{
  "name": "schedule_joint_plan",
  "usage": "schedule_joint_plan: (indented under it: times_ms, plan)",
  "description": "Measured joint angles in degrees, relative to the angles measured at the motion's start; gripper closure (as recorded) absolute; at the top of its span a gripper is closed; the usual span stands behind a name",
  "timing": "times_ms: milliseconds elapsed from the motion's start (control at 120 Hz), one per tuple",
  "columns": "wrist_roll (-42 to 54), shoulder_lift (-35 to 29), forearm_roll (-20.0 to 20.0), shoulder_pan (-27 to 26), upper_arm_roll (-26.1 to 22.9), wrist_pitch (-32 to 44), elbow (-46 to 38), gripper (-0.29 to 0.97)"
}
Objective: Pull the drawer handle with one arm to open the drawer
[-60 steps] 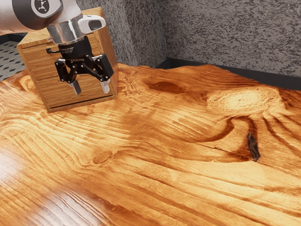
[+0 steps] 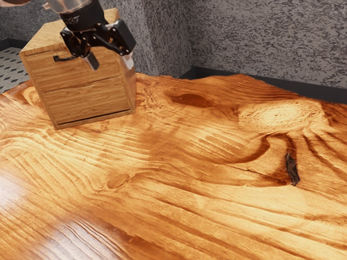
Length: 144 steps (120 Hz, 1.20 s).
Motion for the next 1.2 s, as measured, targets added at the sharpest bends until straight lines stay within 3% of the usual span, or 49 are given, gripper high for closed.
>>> schedule_joint_plan:
  times_ms: [192, 250, 383, 508, 625, 733, 758, 783, 817, 842, 858, 883, 908, 967, 1025, 1100, 1200]
  plan:
    - [0.1, 0.5, 1.3, -7.1, -0.6, 2.9, -0.5, 0.00]
    - [0.7, -0.6, 2.8, -6.9, -0.4, 2.4, -0.9, 0.00]
    - [4.7, -9.9, 6.9, -6.5, 2.7, 2.1, -13.3, 0.00]
    - [8.2, -11.1, 9.9, -3.3, 3.6, -2.7, -13.6, 0.00]
    - [17.6, -9.9, 9.6, -8.9, 11.4, -0.7, -15.9, 0.00]
    - [28.8, -6.2, 7.3, -8.1, 15.6, 2.3, -16.8, 0.00]
    - [31.6, -4.4, 6.1, -9.5, 18.6, 3.4, -16.7, 0.00]
    - [34.4, -1.4, 4.1, -13.5, 25.6, 4.3, -16.0, 0.00]
    - [38.6, 7.7, -2.3, -25.0, 47.2, 5.2, -15.2, 0.01]
    - [42.1, 16.4, -9.8, -33.0, 65.5, 5.6, -17.6, 0.01]
    - [44.6, 21.2, -15.4, -36.7, 75.0, 5.8, -19.8, 0.01]
    - [48.2, 25.9, -22.3, -40.4, 84.8, 5.9, -22.0, 0.02]
    - [51.7, 28.9, -27.8, -42.7, 90.7, 6.0, -23.4, 0.02]
    - [59.6, 32.1, -37.0, -44.3, 96.3, 6.7, -24.9, 0.02]
    - [66.7, 33.3, -42.4, -44.5, 98.0, 5.6, -25.6, 0.01]
    - [74.8, 33.9, -46.3, -44.4, 98.1, 4.7, -26.9, 0.01]
    - [86.6, 33.7, -48.9, -41.0, 93.5, 8.5, -25.3, 0.01]
